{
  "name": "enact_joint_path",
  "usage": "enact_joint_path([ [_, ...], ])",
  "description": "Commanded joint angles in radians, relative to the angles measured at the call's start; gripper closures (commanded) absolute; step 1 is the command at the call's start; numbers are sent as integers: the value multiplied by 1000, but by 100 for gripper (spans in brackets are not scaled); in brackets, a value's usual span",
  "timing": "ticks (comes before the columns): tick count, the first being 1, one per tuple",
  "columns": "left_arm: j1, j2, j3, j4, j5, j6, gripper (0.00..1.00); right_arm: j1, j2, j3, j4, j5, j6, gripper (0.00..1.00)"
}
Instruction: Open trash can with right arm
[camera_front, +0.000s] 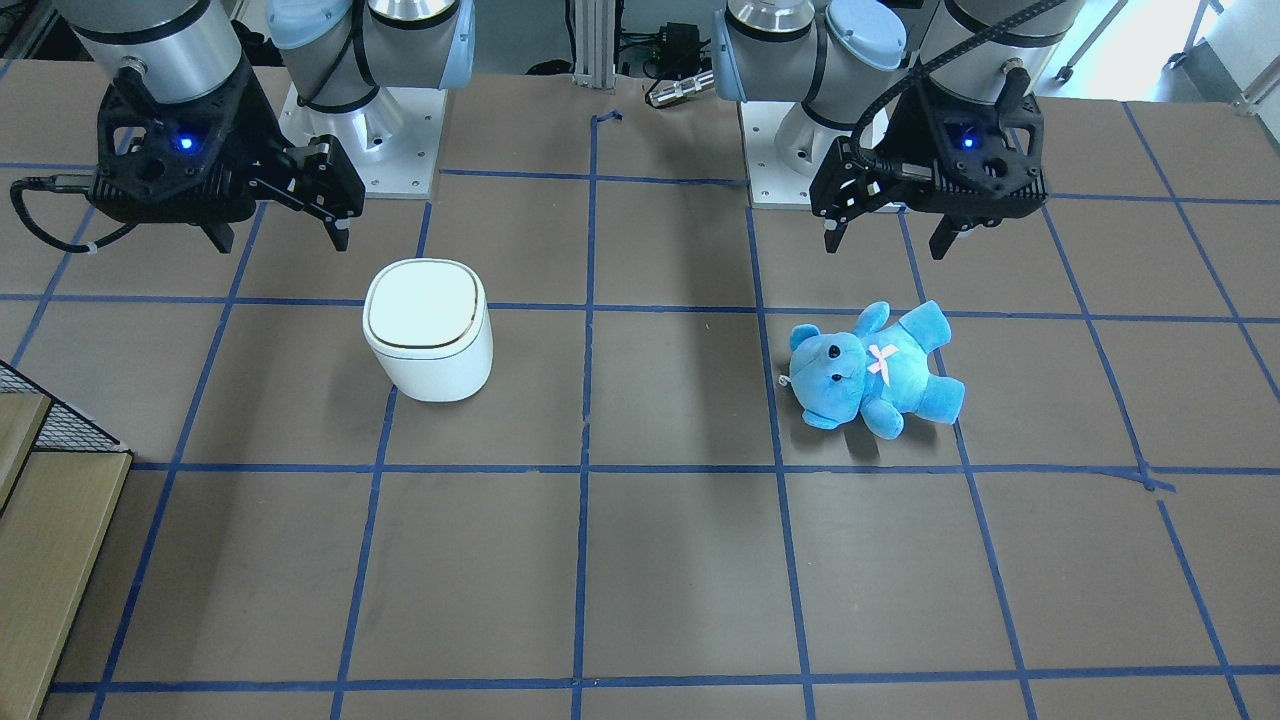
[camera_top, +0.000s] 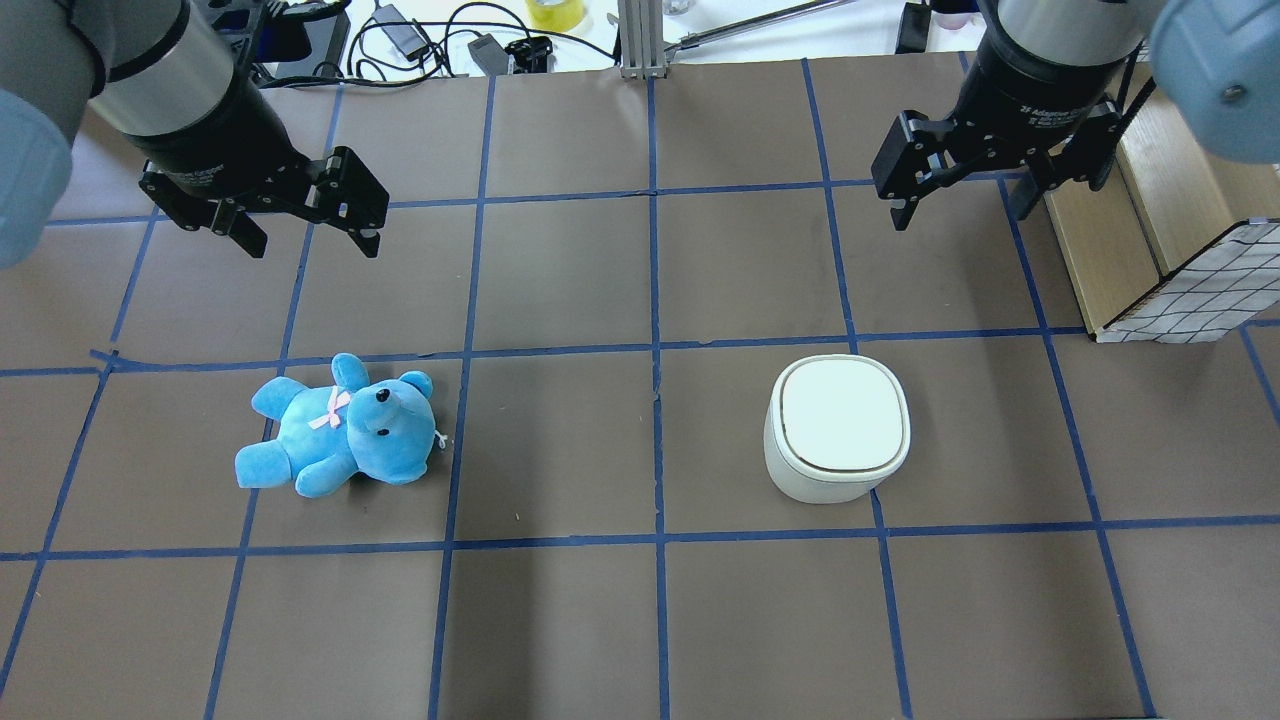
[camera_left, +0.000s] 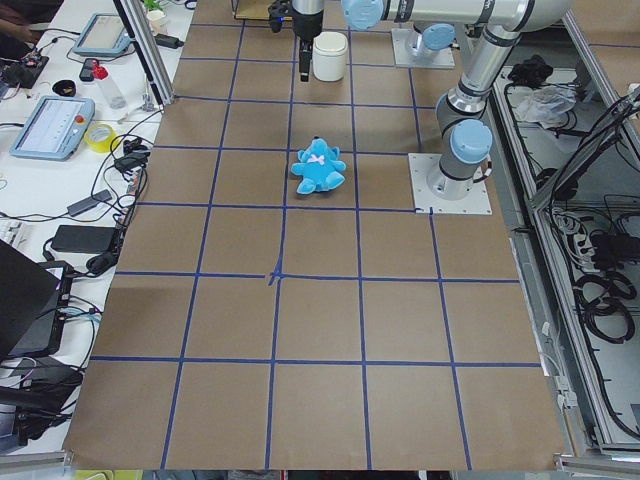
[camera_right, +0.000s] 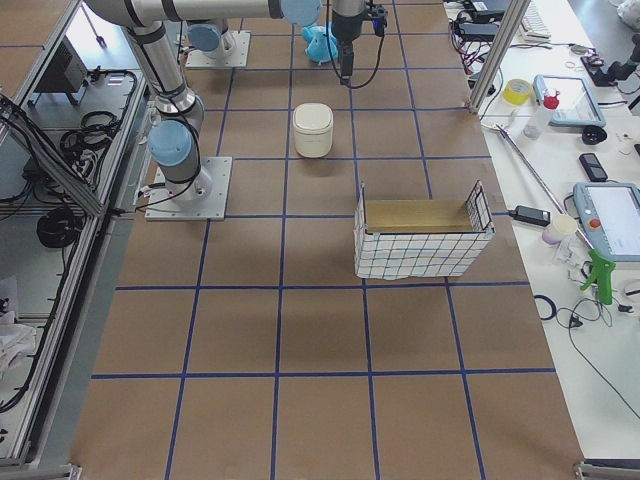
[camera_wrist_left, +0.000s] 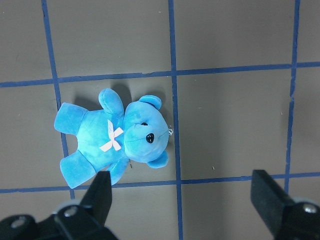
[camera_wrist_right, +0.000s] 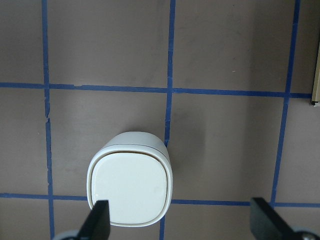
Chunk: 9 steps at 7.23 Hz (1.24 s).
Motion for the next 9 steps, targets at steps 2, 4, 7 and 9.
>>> enact_joint_path([
  [2, 0, 0, 0, 0, 0, 0, 0, 0, 0, 0, 0, 2, 1, 0],
  [4, 0, 0, 0, 0, 0, 0, 0, 2, 0, 3, 122, 9, 8, 0],
  [7, 0, 0, 0, 0, 0, 0, 0, 5, 0, 29, 176, 23, 37, 24],
  [9, 0, 0, 0, 0, -2, 0, 0, 6, 0, 87, 219, 73, 40, 91],
])
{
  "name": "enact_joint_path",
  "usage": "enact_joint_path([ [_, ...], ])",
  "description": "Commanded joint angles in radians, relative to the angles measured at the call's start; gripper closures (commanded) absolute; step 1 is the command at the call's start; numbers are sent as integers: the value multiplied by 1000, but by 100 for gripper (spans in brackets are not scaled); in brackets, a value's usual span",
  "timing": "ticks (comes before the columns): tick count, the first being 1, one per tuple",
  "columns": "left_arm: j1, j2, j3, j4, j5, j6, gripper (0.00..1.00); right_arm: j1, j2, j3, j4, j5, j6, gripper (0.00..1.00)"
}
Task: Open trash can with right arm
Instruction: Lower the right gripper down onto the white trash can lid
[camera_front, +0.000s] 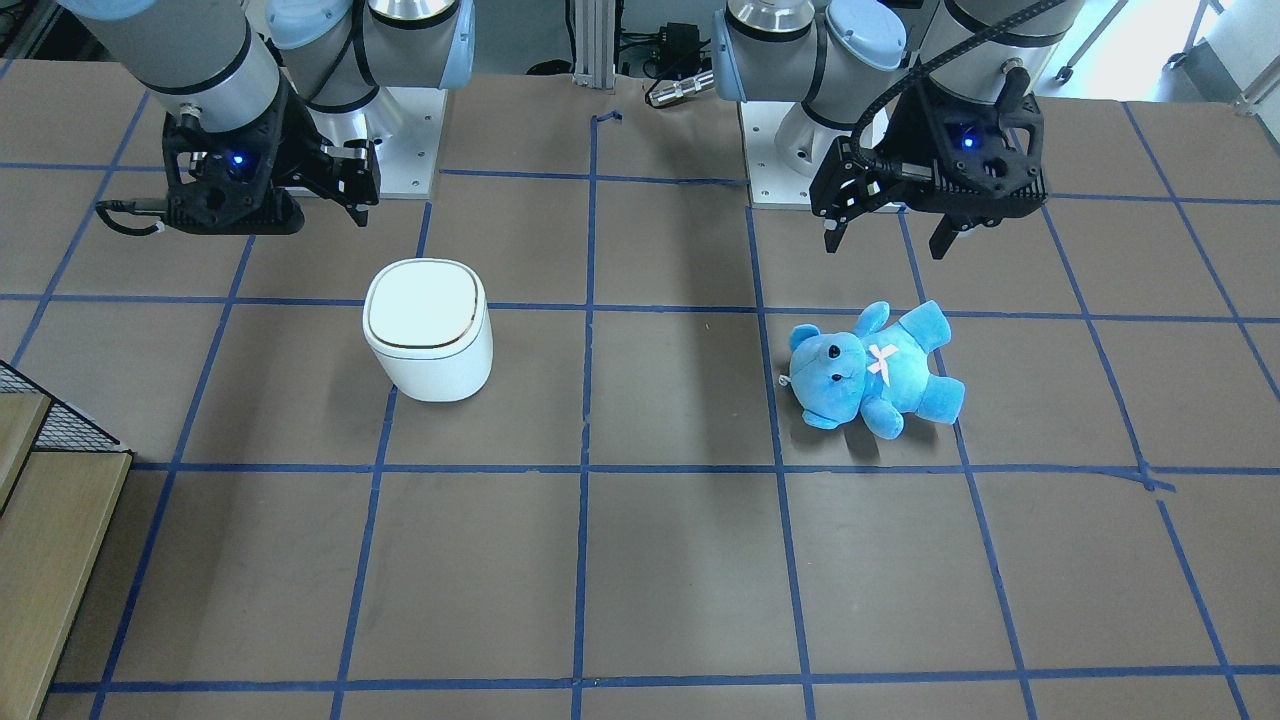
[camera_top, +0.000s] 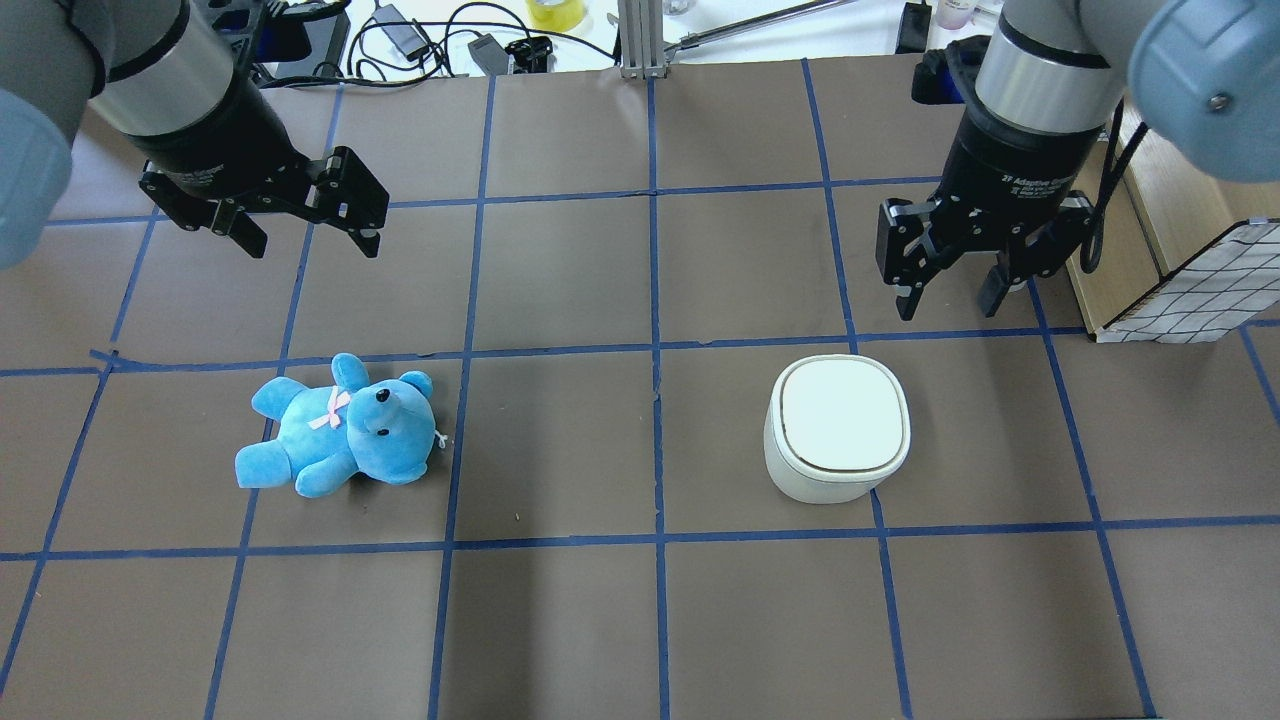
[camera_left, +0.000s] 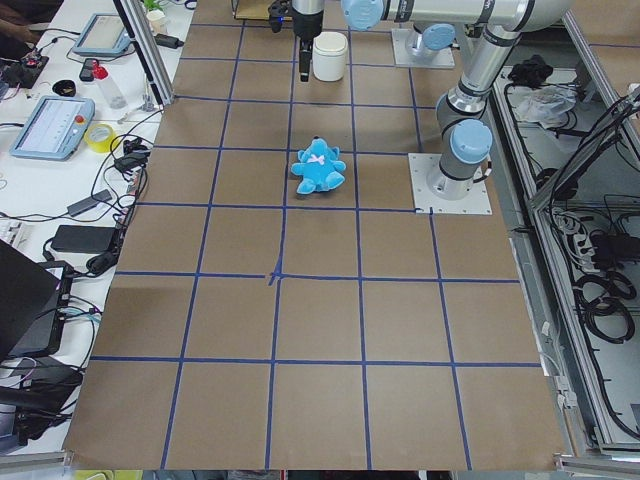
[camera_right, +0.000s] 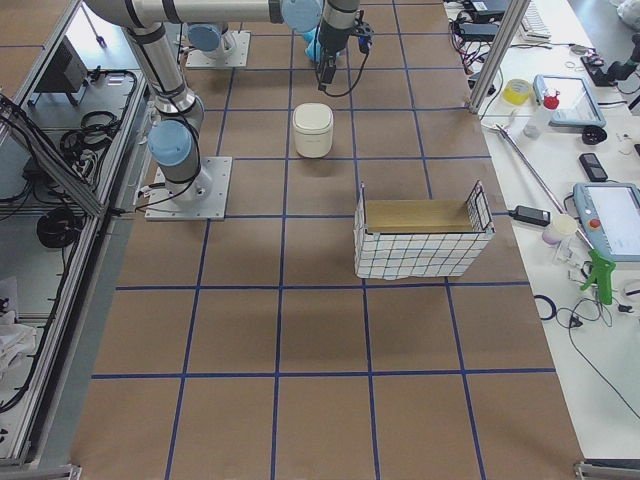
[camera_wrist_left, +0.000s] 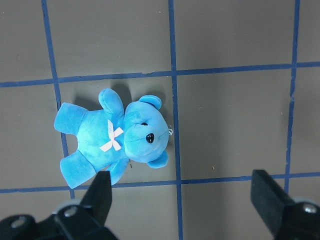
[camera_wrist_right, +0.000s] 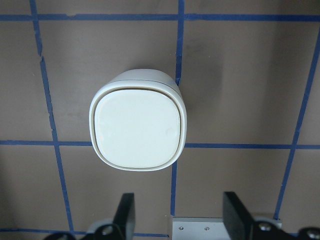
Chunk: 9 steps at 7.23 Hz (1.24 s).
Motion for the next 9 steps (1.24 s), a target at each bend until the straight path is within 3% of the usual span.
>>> enact_joint_path([
  [1, 0, 0, 0, 0, 0, 0, 0, 1, 1, 36, 37, 59, 35, 100],
  [5, 0, 0, 0, 0, 0, 0, 0, 32, 91, 38, 40, 137, 25, 100],
  [9, 0, 0, 0, 0, 0, 0, 0, 32, 83, 163, -46, 131, 34, 100],
])
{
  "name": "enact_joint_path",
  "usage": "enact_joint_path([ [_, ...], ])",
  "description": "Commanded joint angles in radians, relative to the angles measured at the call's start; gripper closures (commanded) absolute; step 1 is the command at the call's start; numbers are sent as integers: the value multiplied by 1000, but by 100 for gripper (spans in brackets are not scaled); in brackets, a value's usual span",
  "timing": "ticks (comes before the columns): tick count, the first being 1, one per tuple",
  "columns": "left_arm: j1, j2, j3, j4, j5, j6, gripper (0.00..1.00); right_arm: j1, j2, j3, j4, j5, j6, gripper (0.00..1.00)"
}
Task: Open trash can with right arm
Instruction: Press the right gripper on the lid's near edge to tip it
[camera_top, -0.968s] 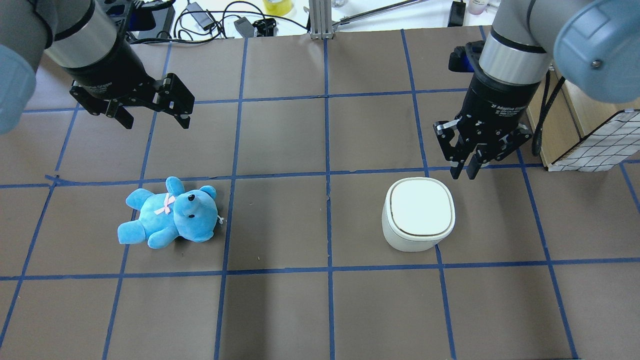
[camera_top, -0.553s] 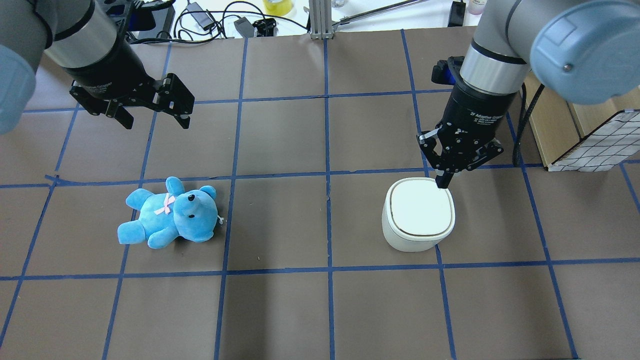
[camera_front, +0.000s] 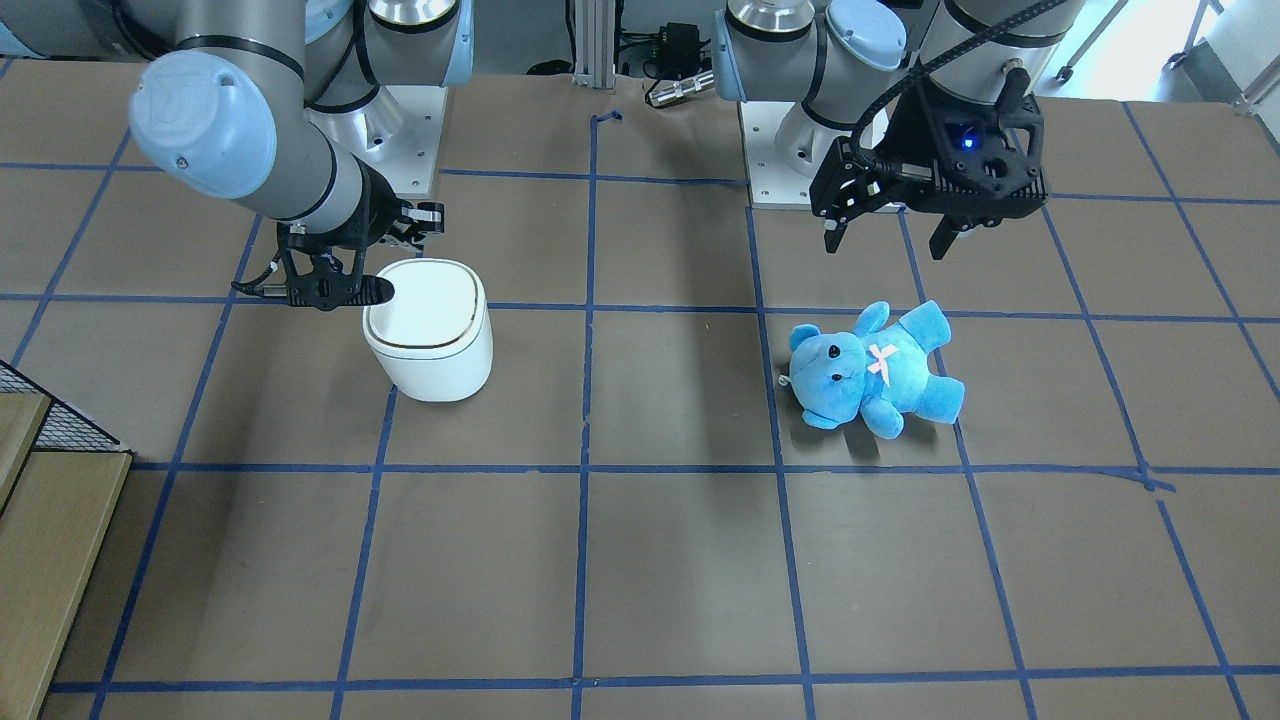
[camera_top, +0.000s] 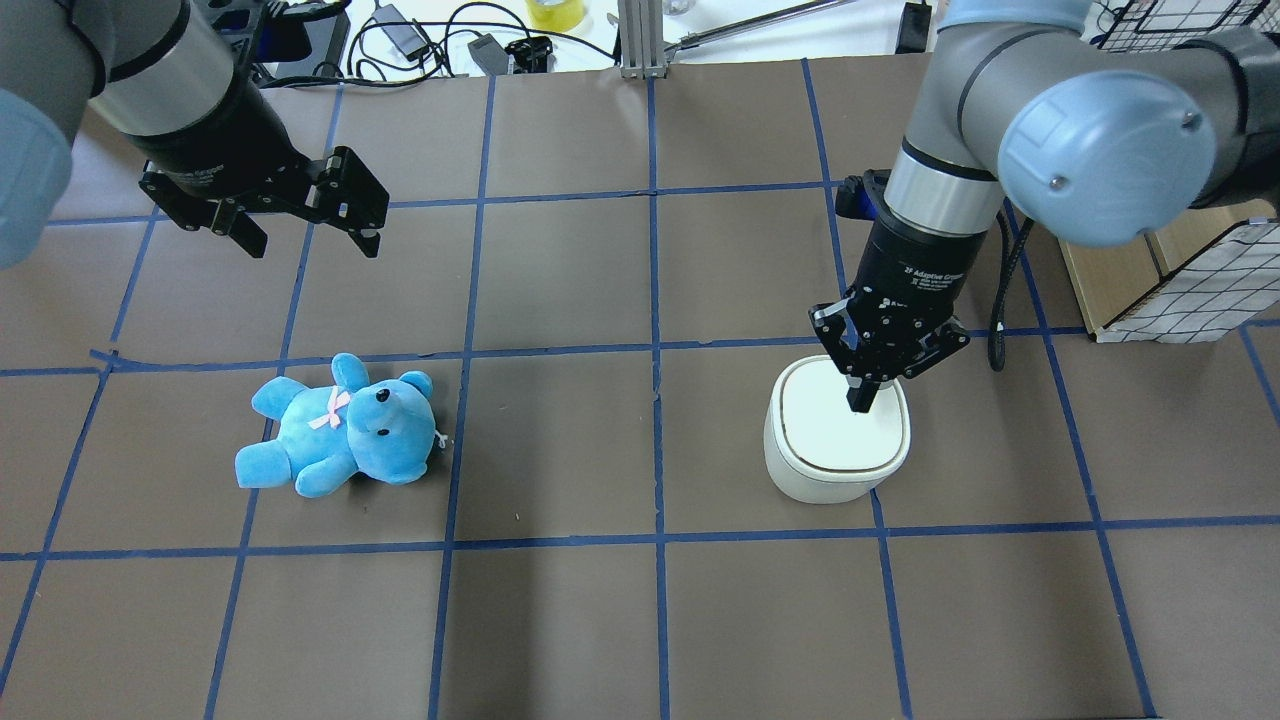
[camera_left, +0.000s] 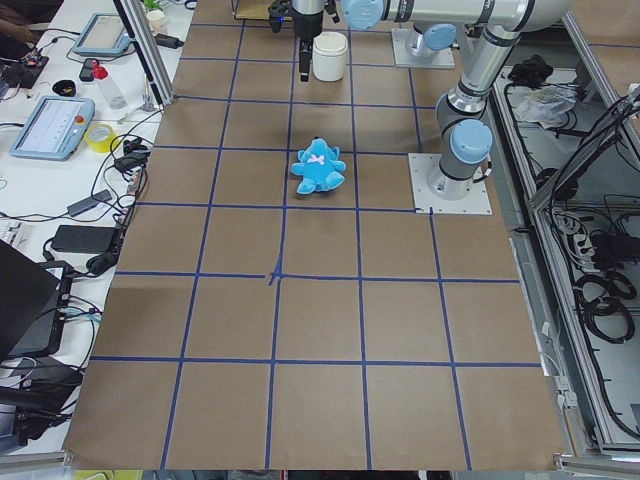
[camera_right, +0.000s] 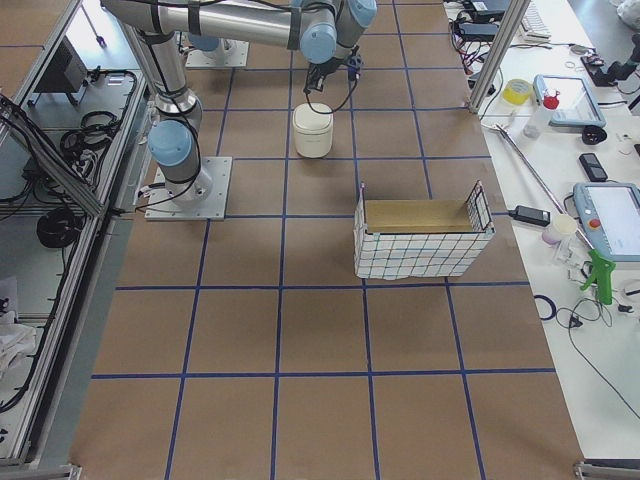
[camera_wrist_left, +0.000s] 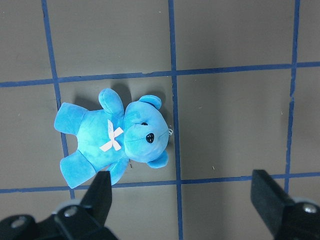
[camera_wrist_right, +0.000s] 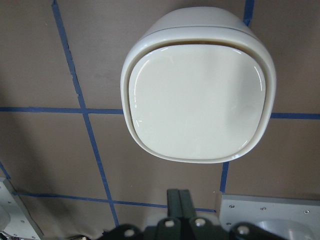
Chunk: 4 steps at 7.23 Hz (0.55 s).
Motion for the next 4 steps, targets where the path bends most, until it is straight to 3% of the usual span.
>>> enact_joint_path([
  [1, 0, 0, 0, 0, 0, 0, 0, -1, 0, 33, -31, -17, 1, 100],
  [4, 0, 0, 0, 0, 0, 0, 0, -25, 2, 52, -94, -77, 7, 100],
])
